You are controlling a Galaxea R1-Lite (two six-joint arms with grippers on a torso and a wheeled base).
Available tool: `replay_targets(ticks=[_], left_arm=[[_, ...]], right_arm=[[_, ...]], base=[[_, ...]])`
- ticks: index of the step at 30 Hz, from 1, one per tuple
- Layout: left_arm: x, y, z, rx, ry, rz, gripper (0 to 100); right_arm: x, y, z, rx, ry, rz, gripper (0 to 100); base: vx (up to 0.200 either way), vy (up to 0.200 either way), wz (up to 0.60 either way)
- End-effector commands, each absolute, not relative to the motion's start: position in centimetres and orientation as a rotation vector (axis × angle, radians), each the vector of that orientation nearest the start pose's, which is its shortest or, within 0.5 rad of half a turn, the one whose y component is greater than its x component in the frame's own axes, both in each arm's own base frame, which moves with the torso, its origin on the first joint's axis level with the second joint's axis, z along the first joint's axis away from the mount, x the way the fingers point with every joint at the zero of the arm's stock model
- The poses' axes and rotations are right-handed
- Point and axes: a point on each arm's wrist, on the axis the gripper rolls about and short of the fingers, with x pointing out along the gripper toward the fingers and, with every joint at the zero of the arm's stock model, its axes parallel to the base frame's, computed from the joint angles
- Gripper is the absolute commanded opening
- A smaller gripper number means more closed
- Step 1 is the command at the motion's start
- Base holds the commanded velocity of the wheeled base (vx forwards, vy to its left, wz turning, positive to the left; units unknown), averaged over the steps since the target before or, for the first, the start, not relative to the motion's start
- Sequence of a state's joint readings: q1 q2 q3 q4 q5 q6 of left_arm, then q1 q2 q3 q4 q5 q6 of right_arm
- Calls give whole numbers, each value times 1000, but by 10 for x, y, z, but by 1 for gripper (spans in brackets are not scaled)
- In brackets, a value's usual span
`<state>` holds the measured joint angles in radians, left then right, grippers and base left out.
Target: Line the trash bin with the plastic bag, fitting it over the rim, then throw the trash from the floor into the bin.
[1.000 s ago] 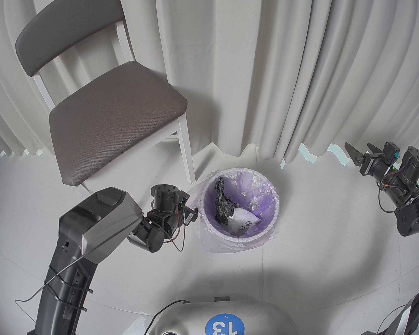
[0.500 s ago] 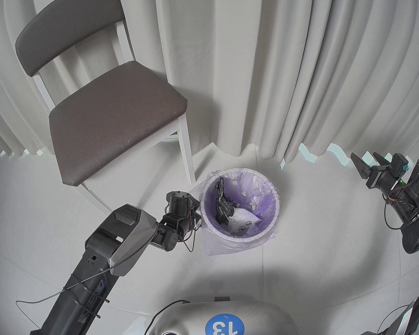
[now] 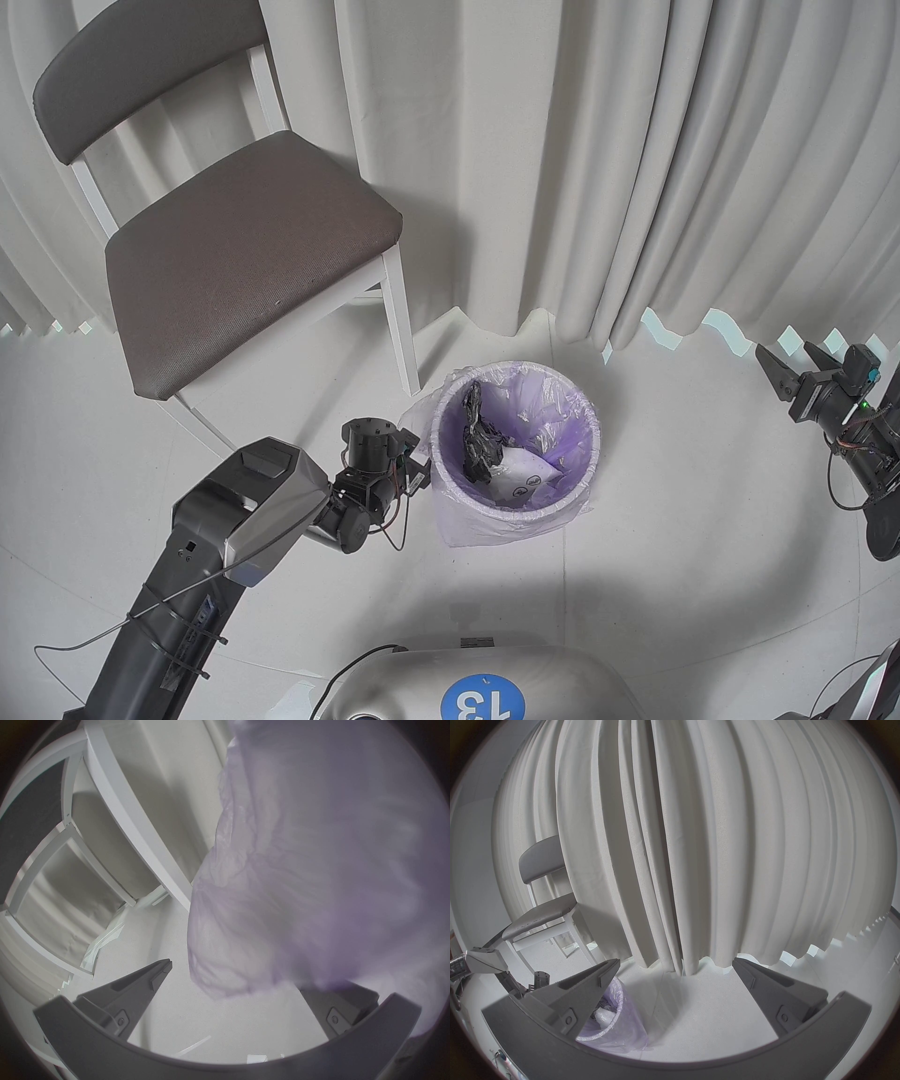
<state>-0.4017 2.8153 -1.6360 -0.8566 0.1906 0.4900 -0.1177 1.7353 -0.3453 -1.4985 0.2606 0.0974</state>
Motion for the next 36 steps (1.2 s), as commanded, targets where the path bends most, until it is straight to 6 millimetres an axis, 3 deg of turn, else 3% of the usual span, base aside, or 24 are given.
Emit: replay_targets(ticks=[1, 5, 12, 13, 16, 20, 22, 26, 27, 29, 32, 35, 36], left_arm=[[424, -173, -15, 552, 170, -253, 100], [395, -149, -1, 546, 158, -226, 100], [348, -129, 29, 523, 100, -267, 100], [333, -124, 44, 515, 71, -284, 100], [315, -119, 72, 483, 9, -314, 100], [293, -127, 101, 411, -63, -377, 100], [275, -135, 127, 361, -134, -417, 100], [263, -131, 155, 343, -189, -414, 100], [255, -126, 174, 321, -231, -403, 100], [248, -122, 194, 265, -271, -400, 100], [232, -118, 224, 173, -316, -418, 100], [227, -117, 234, 160, -322, -422, 100], [222, -111, 248, 157, -330, -408, 100]], right_arm=[[247, -21, 139, 82, -84, 144, 100], [243, -21, 136, 82, -72, 139, 100], [236, -22, 125, 94, -18, 127, 100], [235, -23, 123, 96, -9, 96, 100], [236, -22, 123, 93, -15, 42, 100], [234, -17, 123, 90, -13, 39, 100], [234, -11, 125, 75, -22, 38, 100], [234, -3, 122, 29, -8, 49, 100], [234, 1, 120, 5, 0, 67, 100], [236, 6, 121, -14, -8, 89, 100], [243, 13, 132, -42, -65, 103, 100], [248, 15, 139, -56, -103, 98, 100], [260, 21, 154, -46, -177, 84, 100]], base=[[0, 0, 0], [0, 0, 0], [0, 0, 0], [0, 0, 0], [0, 0, 0], [0, 0, 0], [0, 0, 0], [0, 0, 0], [0, 0, 0], [0, 0, 0], [0, 0, 0], [0, 0, 0], [0, 0, 0]])
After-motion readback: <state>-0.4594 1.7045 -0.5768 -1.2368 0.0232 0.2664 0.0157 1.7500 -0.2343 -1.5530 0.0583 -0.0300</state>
